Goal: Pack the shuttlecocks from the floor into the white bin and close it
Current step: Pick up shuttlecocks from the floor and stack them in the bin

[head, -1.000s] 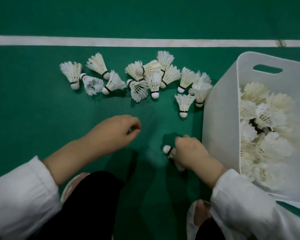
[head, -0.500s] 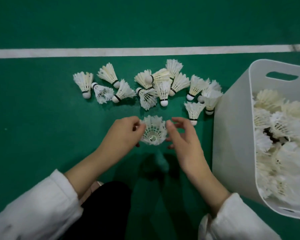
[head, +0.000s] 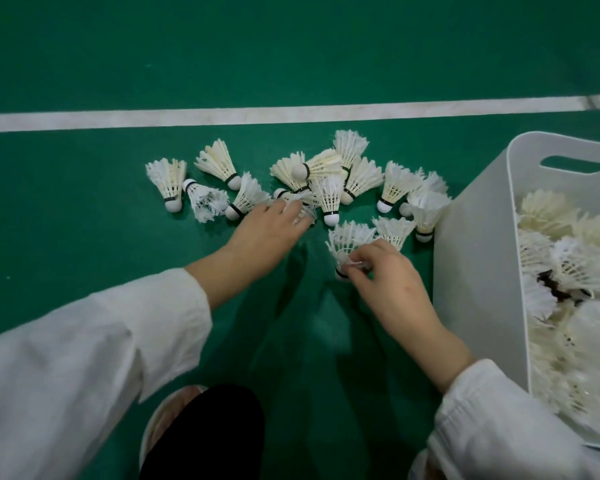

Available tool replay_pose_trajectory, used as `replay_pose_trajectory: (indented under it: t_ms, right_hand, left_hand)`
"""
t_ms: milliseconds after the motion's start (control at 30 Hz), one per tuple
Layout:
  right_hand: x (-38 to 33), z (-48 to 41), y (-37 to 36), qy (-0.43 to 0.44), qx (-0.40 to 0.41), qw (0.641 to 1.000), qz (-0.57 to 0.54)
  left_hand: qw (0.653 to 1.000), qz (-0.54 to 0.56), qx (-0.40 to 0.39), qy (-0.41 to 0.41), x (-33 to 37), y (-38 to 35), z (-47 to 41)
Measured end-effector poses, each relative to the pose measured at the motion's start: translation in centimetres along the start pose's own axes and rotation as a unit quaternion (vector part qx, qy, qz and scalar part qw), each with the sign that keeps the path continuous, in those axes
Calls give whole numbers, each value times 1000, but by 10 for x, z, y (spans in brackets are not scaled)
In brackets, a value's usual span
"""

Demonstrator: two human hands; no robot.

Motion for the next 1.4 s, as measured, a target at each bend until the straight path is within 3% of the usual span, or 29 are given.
replay_pose_trajectory:
  t_ms: [100, 167, 367, 467, 533, 633, 733, 800, 967, 1100, 1233, 1400]
  right_hand:
    - [1, -6, 2, -3, -6, 1000, 2]
    - [0, -8, 3, -2, -9, 1000, 4]
    - [-3, -17, 5, 0, -8, 1000, -5]
    - [-4, -20, 5, 2, -17, 1000, -12]
    - [-4, -19, 4, 3, -26, 1000, -9]
    - [-4, -15, 2, 6, -35, 999, -13]
    - [-5, -11, 1, 11, -43, 999, -10]
    - [-6, -11, 3, 18, -38, 999, -10]
    - [-20, -10, 22, 68, -39, 997, 14]
    - [-26, -16, 76, 102, -22, 992, 69]
    - [-29, -15, 149, 126, -43, 985, 107]
    - [-6, 21, 248, 94, 41, 991, 84]
  left_hand:
    - [981, -157, 75, -90, 14, -2, -1]
    - [976, -149, 107, -115, 12, 5, 0]
    - [970, 142, 138, -139, 3, 25, 23]
    - [956, 284, 44, -55, -20, 21, 33]
    - [947, 320, -17, 23, -39, 9, 37]
    - [954, 292, -36, 64, -52, -2, 41]
    - [974, 187, -71, 108, -64, -19, 35]
    - [988, 84, -69, 107, -64, -22, 26]
    - [993, -33, -69, 90, -63, -15, 12]
    - [993, 65, -12, 99, -57, 44, 30]
    - [993, 89, 72, 35, -26, 148, 54]
    - [982, 134, 130, -11, 35, 248, 49]
Point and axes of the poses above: each hand's wrist, its own z-axis away from the middle knuckle, its own y-axis out of the back of the hand, x = y × z, the point moved 10 cm from there along -z, towards the middle knuckle, and after that the axes turned 13 degrees about y, right-handed, at the moved point
